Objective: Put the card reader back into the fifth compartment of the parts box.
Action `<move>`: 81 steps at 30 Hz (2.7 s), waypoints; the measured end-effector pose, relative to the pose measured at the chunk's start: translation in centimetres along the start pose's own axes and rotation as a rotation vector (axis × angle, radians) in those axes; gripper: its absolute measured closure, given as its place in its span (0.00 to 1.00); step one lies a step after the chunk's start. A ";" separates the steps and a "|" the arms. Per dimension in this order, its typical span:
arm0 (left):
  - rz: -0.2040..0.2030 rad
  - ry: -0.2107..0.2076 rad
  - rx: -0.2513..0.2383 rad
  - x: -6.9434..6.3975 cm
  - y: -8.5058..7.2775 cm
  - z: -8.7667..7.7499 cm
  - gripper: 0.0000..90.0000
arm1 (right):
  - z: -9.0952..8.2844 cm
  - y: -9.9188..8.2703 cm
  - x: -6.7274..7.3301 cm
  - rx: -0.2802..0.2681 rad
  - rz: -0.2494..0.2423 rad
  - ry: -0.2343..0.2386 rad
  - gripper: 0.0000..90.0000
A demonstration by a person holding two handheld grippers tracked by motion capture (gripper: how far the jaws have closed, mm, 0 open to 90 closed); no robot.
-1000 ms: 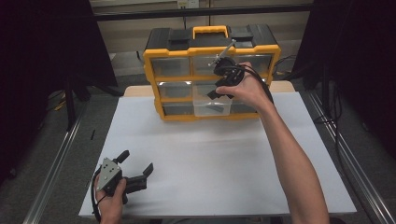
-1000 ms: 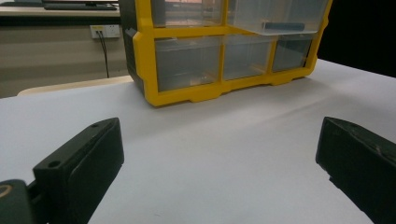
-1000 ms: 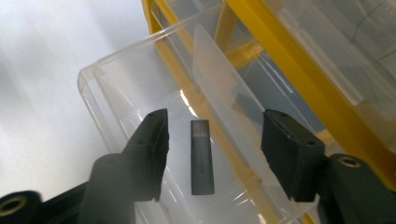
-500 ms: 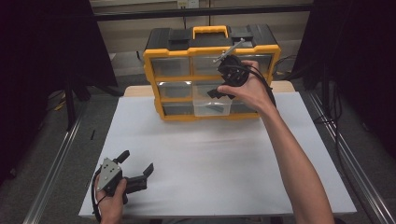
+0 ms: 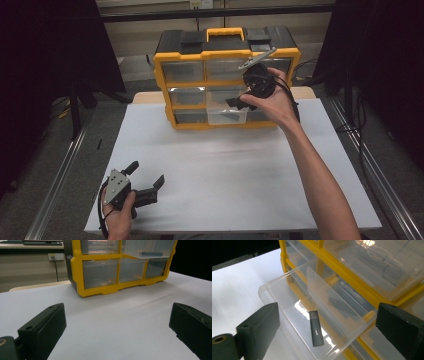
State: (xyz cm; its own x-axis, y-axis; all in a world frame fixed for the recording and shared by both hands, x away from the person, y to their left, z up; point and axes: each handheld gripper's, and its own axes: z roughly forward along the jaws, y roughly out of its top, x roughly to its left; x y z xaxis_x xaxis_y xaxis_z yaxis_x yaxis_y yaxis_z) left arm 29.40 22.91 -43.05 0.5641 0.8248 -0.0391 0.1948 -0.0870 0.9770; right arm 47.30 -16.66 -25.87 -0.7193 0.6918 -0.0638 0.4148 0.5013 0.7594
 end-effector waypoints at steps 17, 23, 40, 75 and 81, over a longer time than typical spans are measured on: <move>-0.003 0.006 0.000 0.1 0.0 0.0 0.01 | -0.9 -2.4 0.5 -0.108 0.045 -0.047 0.06; -0.005 0.005 -0.001 0.1 0.0 0.0 0.01 | -1.1 -3.6 0.6 -0.151 0.072 -0.066 0.06; -0.012 0.005 -0.006 0.0 0.0 0.0 0.01 | -1.5 -6.5 1.7 -0.304 0.118 -0.081 0.05; -0.006 0.009 -0.006 0.1 0.0 -0.1 0.01 | -0.5 -13.5 4.3 -0.397 0.211 -0.128 0.03; -0.018 0.009 -0.012 0.0 0.0 0.0 0.01 | -0.7 -14.9 4.7 -0.409 0.211 -0.175 0.02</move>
State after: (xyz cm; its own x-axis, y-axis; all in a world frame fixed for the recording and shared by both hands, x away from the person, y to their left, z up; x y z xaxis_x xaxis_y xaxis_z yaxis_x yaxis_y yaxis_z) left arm 29.37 22.88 -43.05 0.5531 0.8313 -0.0544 0.1953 -0.0659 0.9785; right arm 37.36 -21.26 -37.00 -0.5243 0.8507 0.0382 0.2636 0.1194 0.9572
